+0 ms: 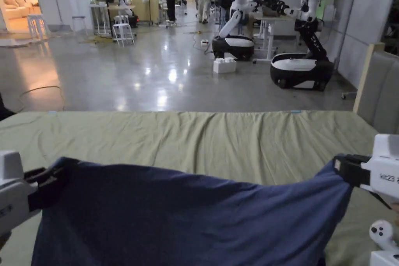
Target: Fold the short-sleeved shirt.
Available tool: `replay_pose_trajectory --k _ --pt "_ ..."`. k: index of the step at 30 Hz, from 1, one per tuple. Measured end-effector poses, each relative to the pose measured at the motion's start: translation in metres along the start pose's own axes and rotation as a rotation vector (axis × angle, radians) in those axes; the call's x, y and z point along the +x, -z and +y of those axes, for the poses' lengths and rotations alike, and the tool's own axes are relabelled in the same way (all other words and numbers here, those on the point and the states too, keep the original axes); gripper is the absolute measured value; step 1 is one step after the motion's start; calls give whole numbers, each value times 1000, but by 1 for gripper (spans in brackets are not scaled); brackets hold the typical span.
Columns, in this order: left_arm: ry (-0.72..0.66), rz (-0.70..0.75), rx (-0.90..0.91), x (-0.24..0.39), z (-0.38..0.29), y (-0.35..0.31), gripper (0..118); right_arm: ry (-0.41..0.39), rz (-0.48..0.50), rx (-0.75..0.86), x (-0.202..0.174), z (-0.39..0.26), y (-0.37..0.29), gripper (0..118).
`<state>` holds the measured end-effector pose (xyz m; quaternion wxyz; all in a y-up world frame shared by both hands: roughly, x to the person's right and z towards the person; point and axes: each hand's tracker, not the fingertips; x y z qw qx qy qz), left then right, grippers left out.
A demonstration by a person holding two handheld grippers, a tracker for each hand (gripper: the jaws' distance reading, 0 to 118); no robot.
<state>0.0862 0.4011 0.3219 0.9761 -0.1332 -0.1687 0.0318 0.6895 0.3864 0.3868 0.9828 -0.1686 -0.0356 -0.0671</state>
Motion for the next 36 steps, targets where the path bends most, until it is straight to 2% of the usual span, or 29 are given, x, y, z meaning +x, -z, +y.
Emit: replay_pose_trajectory --k 2,5,8,15,16,24,36 --pt "3 5 74 -3 36 -29 5 24 0 78 -5 28 -26 3" --pt "-1 34 178 -6 85 -63 5 4 -27 231 -13 71 -60 3" --pt "13 39 257 -5 121 -88 5 14 -26 312 -22 112 -84 3" --pt "69 92 375 11 175 -113 5 -93 -109 485 -52 194 -120 3" --pt "69 94 385 12 180 -114 5 -137 -127 521 -57 203 -124 3" --pt "55 90 399 10 188 -96 5 -106 -155 513 -56 216 -116 3" --pt "56 106 344 4 193 -39 5 -128 -193 484 -57 221 -67 3"
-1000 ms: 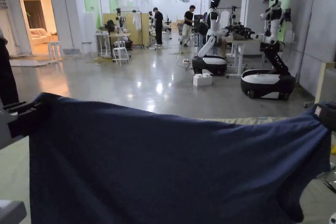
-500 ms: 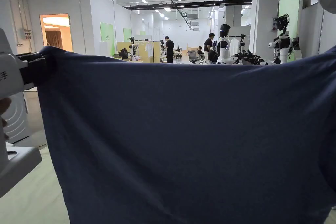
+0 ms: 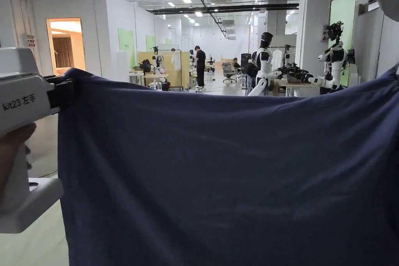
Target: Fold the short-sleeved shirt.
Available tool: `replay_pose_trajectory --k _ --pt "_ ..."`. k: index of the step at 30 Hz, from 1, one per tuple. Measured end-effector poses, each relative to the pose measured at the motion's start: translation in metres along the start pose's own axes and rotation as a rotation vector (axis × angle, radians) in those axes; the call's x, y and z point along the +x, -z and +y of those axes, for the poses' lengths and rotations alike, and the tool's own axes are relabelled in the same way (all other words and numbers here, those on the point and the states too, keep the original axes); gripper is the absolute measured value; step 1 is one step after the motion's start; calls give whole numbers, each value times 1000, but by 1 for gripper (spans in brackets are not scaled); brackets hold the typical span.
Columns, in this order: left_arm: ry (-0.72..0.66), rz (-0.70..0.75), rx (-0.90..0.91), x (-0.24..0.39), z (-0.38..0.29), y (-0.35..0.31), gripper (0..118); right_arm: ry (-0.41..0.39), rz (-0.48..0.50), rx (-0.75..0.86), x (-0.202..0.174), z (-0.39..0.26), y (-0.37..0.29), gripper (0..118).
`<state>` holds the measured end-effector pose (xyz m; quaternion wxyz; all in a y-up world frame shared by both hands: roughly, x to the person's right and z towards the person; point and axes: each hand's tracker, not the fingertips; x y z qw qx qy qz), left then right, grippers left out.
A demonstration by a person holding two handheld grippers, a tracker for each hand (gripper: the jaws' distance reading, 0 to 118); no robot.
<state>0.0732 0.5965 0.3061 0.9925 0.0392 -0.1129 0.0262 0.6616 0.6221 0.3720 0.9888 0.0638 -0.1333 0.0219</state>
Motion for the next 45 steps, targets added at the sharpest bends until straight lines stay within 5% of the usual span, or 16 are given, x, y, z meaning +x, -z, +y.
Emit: replay_pose_trajectory --k 13,31,36,39,45 --pt "-134 -16 -13 -7 -24 104 5 -36 -40 -4 -21 -24 95 3" --pt "-136 49 -149 -4 -96 240 5 -110 -105 -64 -44 -72 211 3" --pt "-106 54 -276 -2 -160 243 5 -90 -67 -186 -43 -136 208 3" --pt "-125 36 -340 -2 -209 223 5 -9 -48 -298 -36 -191 190 3" --pt "-181 -33 -432 -13 -298 136 5 41 -15 -377 -14 -283 90 3"
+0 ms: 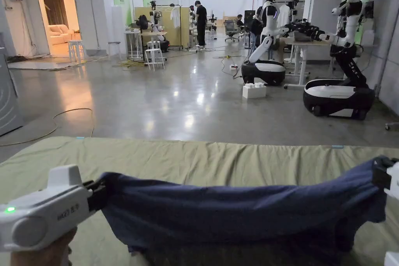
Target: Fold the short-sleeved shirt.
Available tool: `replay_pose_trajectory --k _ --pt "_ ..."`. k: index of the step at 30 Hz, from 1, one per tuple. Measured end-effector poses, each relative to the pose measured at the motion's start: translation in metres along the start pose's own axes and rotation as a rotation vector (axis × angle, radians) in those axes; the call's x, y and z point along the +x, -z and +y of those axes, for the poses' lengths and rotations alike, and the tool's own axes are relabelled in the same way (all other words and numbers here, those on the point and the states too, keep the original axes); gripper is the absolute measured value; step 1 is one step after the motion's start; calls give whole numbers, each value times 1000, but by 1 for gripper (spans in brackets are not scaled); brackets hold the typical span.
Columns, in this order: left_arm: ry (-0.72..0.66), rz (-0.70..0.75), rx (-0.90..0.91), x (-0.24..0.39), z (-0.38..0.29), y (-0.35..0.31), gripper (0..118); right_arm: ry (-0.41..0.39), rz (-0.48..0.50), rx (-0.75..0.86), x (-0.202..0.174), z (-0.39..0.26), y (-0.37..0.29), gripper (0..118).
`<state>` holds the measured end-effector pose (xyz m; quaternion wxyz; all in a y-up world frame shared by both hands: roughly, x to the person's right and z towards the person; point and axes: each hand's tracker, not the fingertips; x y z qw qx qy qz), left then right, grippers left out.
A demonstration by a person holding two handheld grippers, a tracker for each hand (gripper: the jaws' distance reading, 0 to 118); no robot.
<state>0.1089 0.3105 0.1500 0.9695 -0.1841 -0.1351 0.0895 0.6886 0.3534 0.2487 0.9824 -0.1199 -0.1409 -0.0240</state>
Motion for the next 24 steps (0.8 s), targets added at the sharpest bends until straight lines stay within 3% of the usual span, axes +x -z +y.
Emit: replay_pose_trajectory --k 7,10,14,20,21,22,23,24 --pt "-114 -43 -131 -33 -140 -114 5 135 3 -207 37 -147 -138 3" --pt "-40 -60 -189 -32 -183 -155 5 132 -25 -300 51 -199 -182 3" --pt "-142 -50 -240 -42 -218 -189 5 188 -25 -372 57 -242 -228 3" --pt "-174 10 -263 -60 -242 -195 5 113 27 -435 49 -258 -236 3" --pt "-166 30 -276 -59 -245 -193 6 99 33 -440 48 -260 -234 7" --pt "-163 35 -285 -59 -248 -192 13 83 30 -445 48 -263 -233 19" --pt "-165 31 -290 -61 -251 -192 28 76 24 -447 48 -265 -231 41" --pt "-160 49 -290 -61 -254 -193 57 66 16 -456 50 -266 -231 67"
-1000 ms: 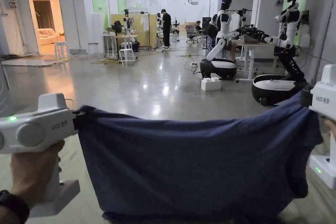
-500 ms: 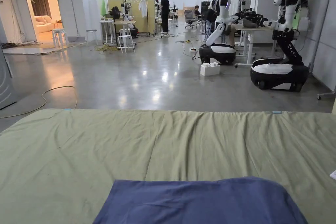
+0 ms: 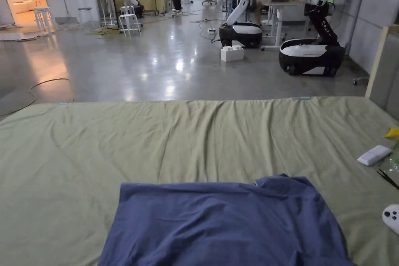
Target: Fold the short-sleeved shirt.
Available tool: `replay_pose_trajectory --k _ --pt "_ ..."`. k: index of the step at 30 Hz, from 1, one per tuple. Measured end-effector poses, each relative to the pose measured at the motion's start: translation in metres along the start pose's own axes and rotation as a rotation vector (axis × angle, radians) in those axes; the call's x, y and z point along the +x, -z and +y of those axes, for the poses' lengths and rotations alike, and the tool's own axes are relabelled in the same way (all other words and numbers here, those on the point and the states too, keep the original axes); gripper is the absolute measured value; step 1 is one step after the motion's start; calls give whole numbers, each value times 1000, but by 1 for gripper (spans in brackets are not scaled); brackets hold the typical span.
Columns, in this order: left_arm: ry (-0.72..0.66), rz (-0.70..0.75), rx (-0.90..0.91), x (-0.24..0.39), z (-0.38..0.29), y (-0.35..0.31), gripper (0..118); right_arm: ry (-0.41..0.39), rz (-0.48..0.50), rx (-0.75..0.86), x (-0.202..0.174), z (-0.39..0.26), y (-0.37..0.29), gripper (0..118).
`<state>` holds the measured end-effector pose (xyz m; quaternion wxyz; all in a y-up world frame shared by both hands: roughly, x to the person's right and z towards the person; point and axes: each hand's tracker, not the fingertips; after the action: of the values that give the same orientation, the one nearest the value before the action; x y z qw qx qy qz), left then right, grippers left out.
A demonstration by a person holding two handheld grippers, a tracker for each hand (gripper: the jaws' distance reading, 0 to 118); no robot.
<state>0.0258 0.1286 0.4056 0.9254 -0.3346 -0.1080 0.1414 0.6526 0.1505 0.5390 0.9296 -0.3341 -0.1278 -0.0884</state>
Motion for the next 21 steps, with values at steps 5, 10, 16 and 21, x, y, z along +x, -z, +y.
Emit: replay_pose_trajectory --k 5,10,16,21 --pt "9 64 67 2 8 -25 83 24 -41 47 15 0 -21 74" --pt "207 89 260 42 39 -83 84 9 -70 219 14 19 -72 74" --pt "317 109 440 104 54 -129 84 -41 -14 358 -18 34 -115 74" --pt "402 96 504 139 47 -140 64 -78 46 414 -44 39 -125 64"
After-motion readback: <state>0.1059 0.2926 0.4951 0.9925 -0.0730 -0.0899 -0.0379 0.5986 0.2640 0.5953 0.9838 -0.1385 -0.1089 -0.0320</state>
